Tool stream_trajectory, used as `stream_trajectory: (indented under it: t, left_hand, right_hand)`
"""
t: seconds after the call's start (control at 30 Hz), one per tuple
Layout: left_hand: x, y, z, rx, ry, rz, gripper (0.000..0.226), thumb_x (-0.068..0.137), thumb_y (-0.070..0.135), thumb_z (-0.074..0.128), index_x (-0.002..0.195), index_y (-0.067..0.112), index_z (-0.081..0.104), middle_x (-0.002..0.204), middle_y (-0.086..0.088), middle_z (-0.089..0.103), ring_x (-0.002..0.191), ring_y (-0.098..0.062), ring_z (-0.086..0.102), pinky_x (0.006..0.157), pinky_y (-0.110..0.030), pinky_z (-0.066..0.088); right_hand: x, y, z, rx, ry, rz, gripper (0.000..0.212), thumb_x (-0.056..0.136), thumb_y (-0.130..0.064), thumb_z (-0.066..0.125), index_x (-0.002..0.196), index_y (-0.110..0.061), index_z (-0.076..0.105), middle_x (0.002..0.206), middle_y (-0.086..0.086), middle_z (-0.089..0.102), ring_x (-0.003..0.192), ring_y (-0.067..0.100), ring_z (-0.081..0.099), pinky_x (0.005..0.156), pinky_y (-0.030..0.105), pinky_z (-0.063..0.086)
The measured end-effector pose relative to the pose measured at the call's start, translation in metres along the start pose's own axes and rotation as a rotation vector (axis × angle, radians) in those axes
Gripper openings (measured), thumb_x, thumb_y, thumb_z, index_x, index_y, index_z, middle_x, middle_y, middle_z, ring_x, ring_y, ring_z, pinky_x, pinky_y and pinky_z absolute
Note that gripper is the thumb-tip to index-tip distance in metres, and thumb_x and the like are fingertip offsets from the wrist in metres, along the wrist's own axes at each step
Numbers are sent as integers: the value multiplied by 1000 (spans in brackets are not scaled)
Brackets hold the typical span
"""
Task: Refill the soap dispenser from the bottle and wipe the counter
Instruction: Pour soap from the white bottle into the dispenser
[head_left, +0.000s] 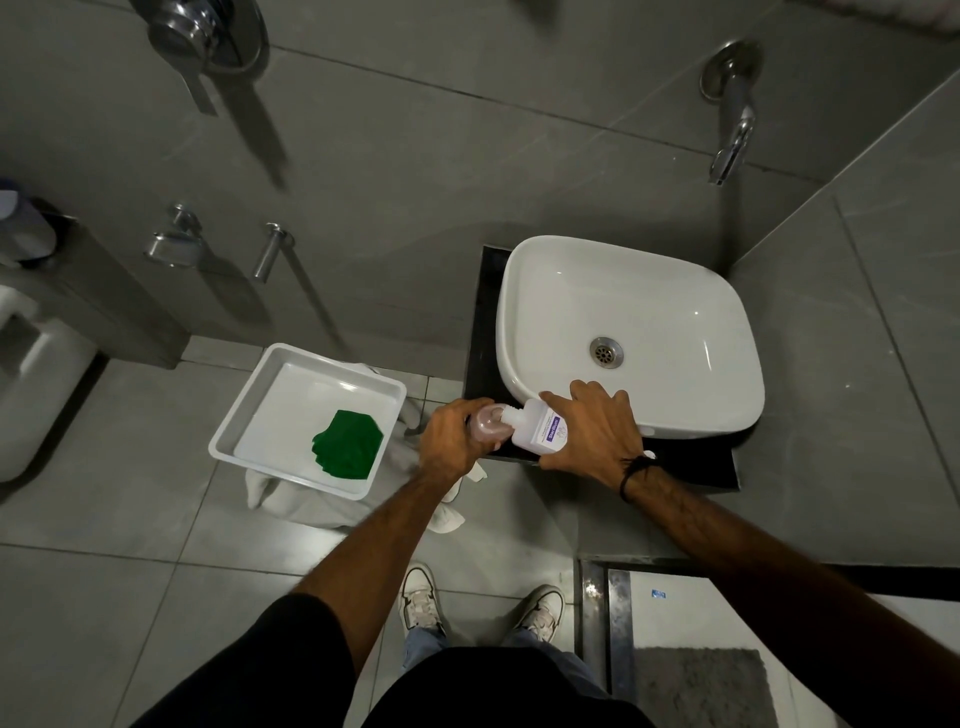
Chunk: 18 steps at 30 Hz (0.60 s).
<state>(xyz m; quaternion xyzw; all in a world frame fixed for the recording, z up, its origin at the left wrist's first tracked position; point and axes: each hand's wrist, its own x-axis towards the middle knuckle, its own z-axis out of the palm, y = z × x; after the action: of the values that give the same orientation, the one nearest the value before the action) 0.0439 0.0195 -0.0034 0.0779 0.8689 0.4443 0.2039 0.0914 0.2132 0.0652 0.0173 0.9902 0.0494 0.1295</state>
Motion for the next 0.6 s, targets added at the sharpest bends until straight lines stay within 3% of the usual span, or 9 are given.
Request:
stream_trajectory:
  t: [0.3, 0.47, 0.53, 0.6]
  left_hand:
    - [1, 0, 2, 3, -4, -15, 65, 75, 30, 87, 134, 16, 64, 130, -8, 70, 120, -25, 65, 102, -33, 49]
    - [-15, -9, 6, -41, -23, -100, 100, 71, 26, 90, 154, 22, 34, 149, -8, 47, 136, -24, 48, 114, -46, 45]
    - [-26, -21, 11, -1, -1, -162, 91, 76, 25, 86, 151, 17, 35, 149, -11, 44, 136, -27, 46, 112, -47, 44]
    - [-37, -31, 20, 74, -12, -215, 64, 84, 22, 78, 139, 10, 47, 140, -14, 51, 128, -30, 52, 108, -45, 46]
  right_hand:
    - [-2, 4, 7, 28, 20, 8, 86, 60, -73, 72, 133, -32, 54, 107, 4, 57, 101, 25, 54, 79, 38, 38]
    - [-24, 5, 16, 206, 103, 119, 69, 62, -65, 71, 123, -33, 59, 96, 1, 57, 94, 26, 58, 73, 36, 40]
    - [-37, 8, 24, 382, 186, 180, 58, 61, -58, 76, 110, -29, 65, 88, 0, 59, 88, 26, 61, 66, 32, 42]
    - [-51, 14, 35, 569, 229, 240, 55, 61, -52, 82, 108, -27, 66, 94, -2, 65, 93, 23, 62, 69, 33, 49]
